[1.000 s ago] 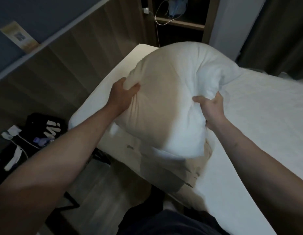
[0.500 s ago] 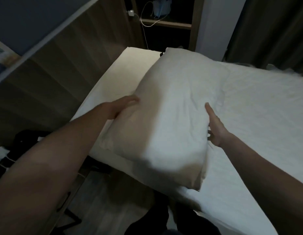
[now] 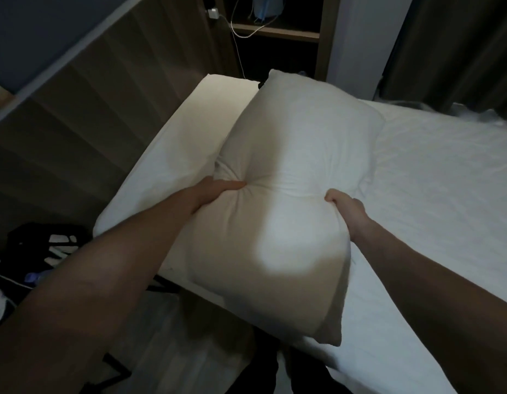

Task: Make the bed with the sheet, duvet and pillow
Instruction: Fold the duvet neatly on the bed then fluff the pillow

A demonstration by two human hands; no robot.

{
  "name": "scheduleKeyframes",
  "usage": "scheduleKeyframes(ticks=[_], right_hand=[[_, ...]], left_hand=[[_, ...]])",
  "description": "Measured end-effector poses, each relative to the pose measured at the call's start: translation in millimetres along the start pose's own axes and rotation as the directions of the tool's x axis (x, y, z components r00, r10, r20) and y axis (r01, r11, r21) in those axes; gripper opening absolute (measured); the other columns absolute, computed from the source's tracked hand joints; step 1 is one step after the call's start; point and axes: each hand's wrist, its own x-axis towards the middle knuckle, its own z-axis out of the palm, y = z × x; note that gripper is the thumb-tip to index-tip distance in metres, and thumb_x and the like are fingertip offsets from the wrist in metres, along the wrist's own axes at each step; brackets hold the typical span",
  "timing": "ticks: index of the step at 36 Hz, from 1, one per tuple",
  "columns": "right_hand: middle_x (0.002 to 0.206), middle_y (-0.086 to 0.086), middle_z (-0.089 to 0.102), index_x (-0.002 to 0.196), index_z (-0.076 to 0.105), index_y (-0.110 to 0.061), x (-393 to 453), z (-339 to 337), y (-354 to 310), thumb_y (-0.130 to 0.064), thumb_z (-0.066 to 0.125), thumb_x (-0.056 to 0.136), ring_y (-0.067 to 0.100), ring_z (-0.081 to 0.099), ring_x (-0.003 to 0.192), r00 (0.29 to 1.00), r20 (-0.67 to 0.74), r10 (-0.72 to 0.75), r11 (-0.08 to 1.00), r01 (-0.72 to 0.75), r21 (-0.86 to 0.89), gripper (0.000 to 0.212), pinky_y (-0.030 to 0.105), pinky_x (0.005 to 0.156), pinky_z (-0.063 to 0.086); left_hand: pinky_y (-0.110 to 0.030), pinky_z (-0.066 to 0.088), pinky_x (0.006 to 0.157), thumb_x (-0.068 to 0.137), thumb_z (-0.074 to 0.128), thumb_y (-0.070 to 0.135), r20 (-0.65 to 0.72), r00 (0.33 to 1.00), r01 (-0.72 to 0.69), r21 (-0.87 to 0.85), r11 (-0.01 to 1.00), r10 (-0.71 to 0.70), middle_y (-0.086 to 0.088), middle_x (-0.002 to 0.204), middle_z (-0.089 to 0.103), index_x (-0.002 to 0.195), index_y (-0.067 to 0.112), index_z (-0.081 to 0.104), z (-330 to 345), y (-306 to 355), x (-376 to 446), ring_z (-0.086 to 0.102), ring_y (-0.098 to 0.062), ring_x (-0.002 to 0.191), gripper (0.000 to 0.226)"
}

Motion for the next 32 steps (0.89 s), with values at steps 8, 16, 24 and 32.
scheduleKeyframes(ticks=[8, 16, 24, 32], right_hand=[[0.074, -0.001, 0.06, 0.083, 0.065, -0.015, -5, -27, -37, -0.019, 0.067, 0.073, 0.015, 0.056, 0.065, 0.988, -0.077, -0.137, 0.982, 0.146, 0.124, 0.01, 0.024, 0.058, 0.044], [0.102, 0.009, 0.073, 0.117, 0.063, -0.006, 24, -34, -3, -0.025, 0.074, 0.074, 0.025, 0.07, 0.084, 0.996, -0.05, -0.079, 0.994, 0.083, 0.073, 0.048, 0.032, 0.07, 0.055], [0.143, -0.004, 0.048, 0.155, 0.021, -0.019, 49, -50, 24, -0.086, 0.07, 0.053, 0.026, 0.056, 0.125, 0.998, -0.018, -0.054, 0.997, 0.055, 0.059, 0.132, 0.048, 0.107, 0.044], [0.164, 0.005, 0.015, 0.156, -0.011, -0.019, 76, -51, 34, -0.098, 0.056, 0.038, 0.029, 0.025, 0.148, 0.994, -0.11, -0.003, 0.992, -0.011, -0.126, 0.157, 0.046, 0.119, 0.025]], left_hand=[[-0.024, 0.044, 0.09, 0.077, 0.081, 0.039, -0.123, 0.958, -0.276, -0.156, 0.948, 0.258, -0.006, 0.135, 0.056, 0.143, 0.007, 0.044, 13, 40, -5, 0.057, -0.016, 0.107, 0.083], [-0.041, 0.049, 0.101, 0.039, 0.076, 0.086, 0.048, 0.999, -0.014, -0.03, 0.999, 0.015, -0.004, 0.134, 0.059, 0.146, 0.016, 0.044, 24, 24, 15, 0.064, -0.024, 0.108, 0.132], [-0.039, 0.048, 0.1, 0.042, 0.068, 0.093, 0.123, 0.992, 0.003, 0.077, 0.997, -0.012, -0.004, 0.137, 0.058, 0.148, 0.016, 0.039, 9, 29, 41, 0.063, -0.022, 0.111, 0.135], [-0.037, 0.044, 0.102, 0.032, 0.059, 0.099, 0.248, 0.966, 0.074, 0.02, 0.997, -0.076, -0.006, 0.132, 0.06, 0.14, 0.02, 0.046, 27, 41, 73, 0.06, -0.02, 0.115, 0.135]])
